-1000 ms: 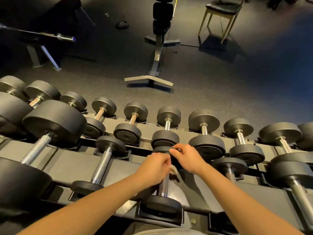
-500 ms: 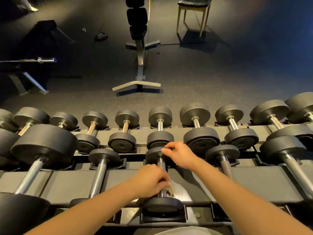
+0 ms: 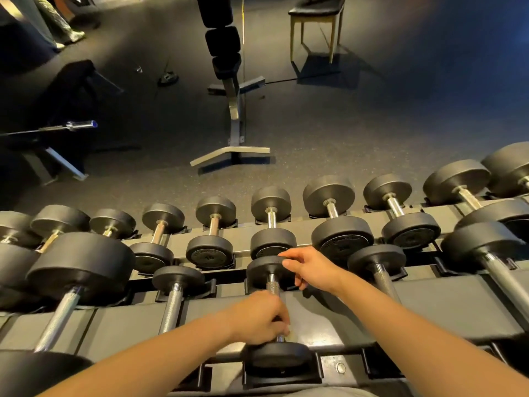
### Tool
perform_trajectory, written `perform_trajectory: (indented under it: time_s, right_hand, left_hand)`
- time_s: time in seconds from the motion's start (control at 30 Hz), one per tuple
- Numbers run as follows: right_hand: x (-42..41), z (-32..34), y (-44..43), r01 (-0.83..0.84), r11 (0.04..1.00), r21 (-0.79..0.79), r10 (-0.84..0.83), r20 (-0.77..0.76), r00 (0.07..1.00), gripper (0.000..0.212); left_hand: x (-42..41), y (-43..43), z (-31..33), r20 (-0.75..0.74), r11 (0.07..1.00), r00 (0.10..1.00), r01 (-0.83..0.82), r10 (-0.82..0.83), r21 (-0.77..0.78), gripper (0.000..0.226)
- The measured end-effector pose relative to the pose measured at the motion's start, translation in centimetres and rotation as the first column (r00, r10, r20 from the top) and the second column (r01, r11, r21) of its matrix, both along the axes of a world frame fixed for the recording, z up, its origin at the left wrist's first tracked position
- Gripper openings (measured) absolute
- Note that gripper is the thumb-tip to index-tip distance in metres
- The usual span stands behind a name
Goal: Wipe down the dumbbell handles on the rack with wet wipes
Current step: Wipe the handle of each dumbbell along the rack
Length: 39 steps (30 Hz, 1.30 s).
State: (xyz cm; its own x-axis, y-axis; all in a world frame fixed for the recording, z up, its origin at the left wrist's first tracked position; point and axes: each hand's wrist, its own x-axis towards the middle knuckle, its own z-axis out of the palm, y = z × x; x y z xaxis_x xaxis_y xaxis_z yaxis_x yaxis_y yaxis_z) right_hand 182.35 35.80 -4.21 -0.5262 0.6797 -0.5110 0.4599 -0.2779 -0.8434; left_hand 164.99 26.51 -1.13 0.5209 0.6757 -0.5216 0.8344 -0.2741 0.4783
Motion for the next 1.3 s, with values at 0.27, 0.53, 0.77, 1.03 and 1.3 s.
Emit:
perform_trajectory:
  time_s: [0.27, 0.53, 0.77, 1.03, 1.3]
  right_hand:
    - [0.1, 0.1, -0.3, -0.023, 0.999, 0.047, 0.022, 0.008, 1.000, 0.031]
    - [0.1, -0.2, -0.1, -0.047, 0.997, 0.059, 0.044, 0.041, 0.998, 0.033]
    - [0.1, 0.1, -0.4, -0.040, 0.998, 0.054, 0.038, 0.049, 0.998, 0.033]
    - [0.0, -0.1, -0.6, -0.012, 0.999, 0.038, 0.010, 0.050, 0.999, 0.035]
    - [0.1, 0.1, -0.4, -0.042, 0.998, 0.044, 0.039, 0.071, 0.997, 0.037]
  left_hand:
    - [-1.3, 1.0, -1.4, 0.117, 0.822, 0.891, -0.450, 0.439, 0.349, 0.014]
    - [-2.9, -4.6, -1.9, 0.178, 0.583, 0.566, -0.698, 0.805, -0.415, 0.009]
    - [-1.0, -2.4, -1.9, 0.043, 0.008, -0.022, -0.802, 0.999, -0.597, 0.013]
    - [0.9, -0.5, -1.7, -0.028, -0.245, -0.427, -0.463, 0.904, -0.852, 0.021]
    - [-1.0, -4.4, -2.1, 0.016, -0.001, -0.019, -0.674, 1.000, -0.739, 0.014]
